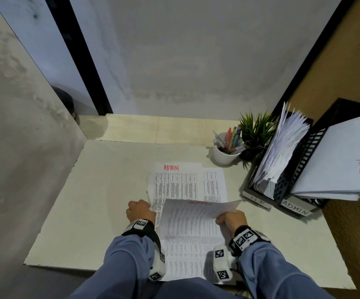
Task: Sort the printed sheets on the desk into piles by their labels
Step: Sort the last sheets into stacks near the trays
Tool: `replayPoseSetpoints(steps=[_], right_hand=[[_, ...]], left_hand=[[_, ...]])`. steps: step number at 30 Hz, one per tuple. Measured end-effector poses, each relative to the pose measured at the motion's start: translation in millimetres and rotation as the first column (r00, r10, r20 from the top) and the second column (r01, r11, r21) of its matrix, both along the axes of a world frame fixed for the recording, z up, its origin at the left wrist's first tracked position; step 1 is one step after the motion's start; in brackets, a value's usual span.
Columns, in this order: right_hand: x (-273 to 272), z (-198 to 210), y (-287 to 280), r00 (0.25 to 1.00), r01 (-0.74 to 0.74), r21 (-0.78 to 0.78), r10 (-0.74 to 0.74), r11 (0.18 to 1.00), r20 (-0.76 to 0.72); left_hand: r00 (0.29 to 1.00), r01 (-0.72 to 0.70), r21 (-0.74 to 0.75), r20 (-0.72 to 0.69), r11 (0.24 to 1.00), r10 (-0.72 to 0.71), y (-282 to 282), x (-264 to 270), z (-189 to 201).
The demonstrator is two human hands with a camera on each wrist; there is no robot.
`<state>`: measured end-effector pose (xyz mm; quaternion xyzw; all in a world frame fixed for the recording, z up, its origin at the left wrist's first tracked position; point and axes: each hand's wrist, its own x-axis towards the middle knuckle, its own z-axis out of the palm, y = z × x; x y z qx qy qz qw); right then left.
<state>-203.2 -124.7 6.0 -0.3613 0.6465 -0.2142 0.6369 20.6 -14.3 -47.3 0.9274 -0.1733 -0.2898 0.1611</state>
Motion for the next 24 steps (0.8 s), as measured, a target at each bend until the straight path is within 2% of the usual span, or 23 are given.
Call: replayPoseSetpoints(steps=[2, 4, 7, 9, 14, 18, 21, 24], right_hand=[[0.1, -1.1, 0.0, 1.0, 0.01, 0.0, -0.01, 1.0, 0.025], [0.9, -1.6, -0.2, 1.0, 0.012, 0.004, -0.012, 1.0, 0.022], [1.2, -3.5, -2.7, 0.998, 0.039, 0.005, -0.04, 0.999, 0.051], [-0.6, -1.2, -6.3, 0.996, 0.062, -0.006, -0.061, 0.998, 0.059], [-14.8, -9.5, -25.4, 0.987, 0.159, 0.003, -0.159, 0.987, 0.021], [-22.7, -16.3, -35.8, 0.983, 0.186, 0.015, -0.186, 0.983, -0.009], [-27.4, -16.5, -41.3, 0.98, 0.2, 0.004, -0.2, 0.98, -0.016], [-28.7, -19.5, -43.1, 0.977, 0.213, 0.005, -0.213, 0.977, -0.004]], left_hand=[[0.998, -0.027, -0.054, -0.066, 0.998, 0.023, -2.6, -1.9, 3.2], [0.992, -0.074, -0.196, -0.119, 0.978, 0.052, -0.6, -5.5, 4.5], [0.972, -0.154, -0.434, -0.23, 0.888, 0.056, 3.7, -12.6, 5.3], [0.934, -0.181, -0.509, -0.358, 0.841, -0.015, 3.5, -15.1, 6.3], [0.838, -0.105, -0.477, -0.514, 0.873, -0.18, -3.2, -29.0, 30.7], [0.757, -0.157, -0.46, -0.625, 0.874, -0.193, -12.9, -41.3, 35.8], [0.726, -0.174, -0.462, -0.657, 0.869, -0.204, -18.6, -46.2, 36.7], [0.725, -0.133, -0.444, -0.653, 0.886, -0.218, -22.7, -47.9, 39.0]])
